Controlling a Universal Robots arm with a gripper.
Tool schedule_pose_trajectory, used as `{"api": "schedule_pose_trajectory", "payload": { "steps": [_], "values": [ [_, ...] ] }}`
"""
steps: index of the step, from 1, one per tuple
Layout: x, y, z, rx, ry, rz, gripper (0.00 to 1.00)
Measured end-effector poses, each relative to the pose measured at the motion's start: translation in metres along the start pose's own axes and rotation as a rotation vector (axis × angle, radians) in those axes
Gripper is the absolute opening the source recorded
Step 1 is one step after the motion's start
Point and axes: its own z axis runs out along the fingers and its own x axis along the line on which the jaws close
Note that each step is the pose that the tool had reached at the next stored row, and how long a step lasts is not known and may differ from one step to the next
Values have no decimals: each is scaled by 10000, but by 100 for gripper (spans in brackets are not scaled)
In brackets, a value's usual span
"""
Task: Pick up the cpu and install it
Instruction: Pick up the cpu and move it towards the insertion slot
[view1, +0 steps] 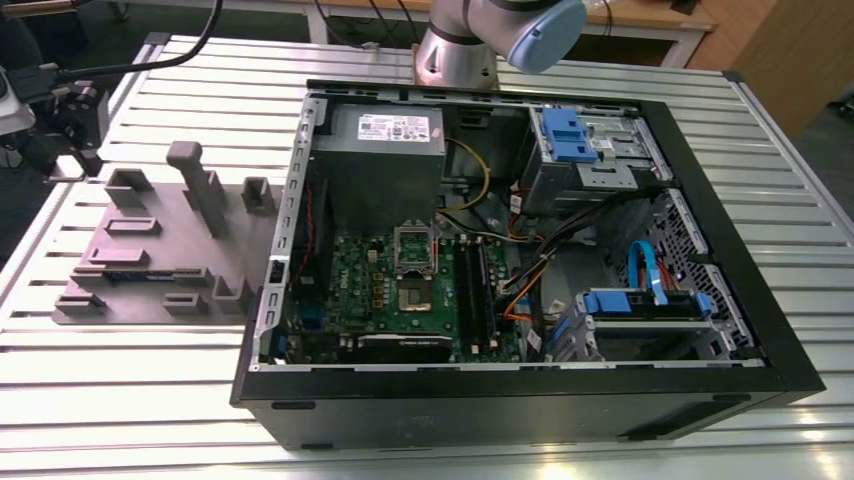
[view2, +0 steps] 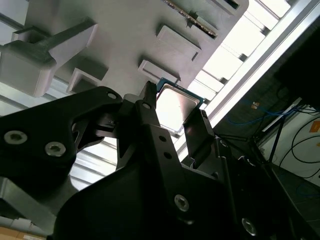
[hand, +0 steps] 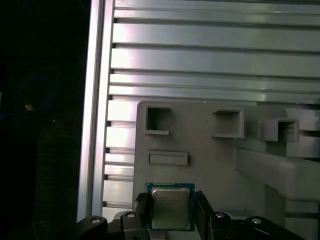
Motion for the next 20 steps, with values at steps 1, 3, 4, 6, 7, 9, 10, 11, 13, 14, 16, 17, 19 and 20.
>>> {"api": "schedule_pose_trajectory", "payload": {
  "steps": [1, 3, 4, 6, 7, 9, 10, 11, 13, 14, 16, 17, 19, 20],
  "values": [
    [0, 1, -8, 2, 1, 0, 47],
    [1, 2, -30, 5, 0, 0, 47],
    [1, 2, -41, 8, 0, 0, 47],
    [1, 4, -63, 12, 1, 0, 47],
    [2, 4, -75, 14, 0, 0, 47],
    [2, 6, -102, 14, 0, 1, 47],
    [3, 7, -115, 14, -1, 0, 47],
    [3, 8, -131, 14, -1, 1, 47],
    [4, 10, -168, 15, 0, 1, 47],
    [5, 11, -188, 16, 1, 1, 47],
    [6, 13, -229, 22, 0, 1, 47],
    [6, 15, -253, 27, 0, 1, 47],
    [8, 18, -313, 33, 1, 1, 47],
    [8, 19, -341, 36, 1, 1, 47]
  ]
}}
